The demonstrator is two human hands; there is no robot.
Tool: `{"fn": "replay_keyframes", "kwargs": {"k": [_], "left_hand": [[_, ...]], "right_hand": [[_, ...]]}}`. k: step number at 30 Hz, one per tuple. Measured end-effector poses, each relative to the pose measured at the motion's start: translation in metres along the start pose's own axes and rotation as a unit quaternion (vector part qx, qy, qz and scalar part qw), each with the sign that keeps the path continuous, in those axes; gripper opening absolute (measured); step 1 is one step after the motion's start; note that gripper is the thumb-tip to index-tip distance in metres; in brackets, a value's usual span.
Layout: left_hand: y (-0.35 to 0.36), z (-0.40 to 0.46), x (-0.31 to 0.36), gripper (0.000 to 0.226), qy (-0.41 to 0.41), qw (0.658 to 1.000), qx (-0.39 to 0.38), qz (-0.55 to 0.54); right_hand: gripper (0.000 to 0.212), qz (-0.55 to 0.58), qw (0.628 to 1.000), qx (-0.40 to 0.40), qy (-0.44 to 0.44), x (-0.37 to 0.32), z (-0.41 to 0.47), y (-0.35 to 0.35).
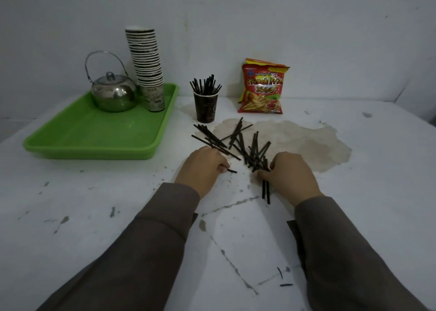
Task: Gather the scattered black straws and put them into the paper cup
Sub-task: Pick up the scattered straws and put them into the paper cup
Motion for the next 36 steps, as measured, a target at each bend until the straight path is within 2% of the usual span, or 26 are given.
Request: {"fn": "replay_keyframes", "kwargs": {"k": [5,10,14,20,26,30,36], "left_hand": [[-0.004,-0.007,-0.002,0.017,-0.004,0.997,0.072,-0.012],[-0.003,-0.005,0.001,0.015,0.019,0.994,0.111,0.004],[-0.007,-0.004,0.012,0.013,0.034,0.986,0.158,-0.048],[0.002,0.006,0.030,0.023,0.047,0.980,0.172,-0.094],[0.015,0.019,0.048,0.026,0.090,0.984,0.147,-0.053],[0.015,0.021,0.059,0.024,0.135,0.977,0.154,-0.051],[0.014,0.024,0.057,0.017,0.156,0.971,0.183,0.015]], "right_hand": [[0.044,-0.008,1.000,-0.007,-0.003,-0.003,0.001,0.008],[0.021,0.007,1.000,-0.011,-0.005,-0.002,0.003,0.008],[0.037,-0.010,1.000,0.006,-0.001,-0.004,0.002,0.008],[0.037,-0.010,0.999,0.031,-0.002,-0.006,0.001,0.008],[0.030,0.004,0.999,0.045,0.010,-0.003,0.003,0.007],[0.019,0.036,0.999,0.029,0.017,-0.003,0.004,0.008],[0.019,0.072,0.997,0.014,0.025,0.001,0.004,0.003]]}}
Point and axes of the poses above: each hand's wrist, its own z-axis towards the middle knuckle, its own y-axis out of the palm, x = y × z, the point moved 6 cm from there along z, towards the middle knuckle, and after that the axes turned 14 degrees about x, right-handed, at the moved point
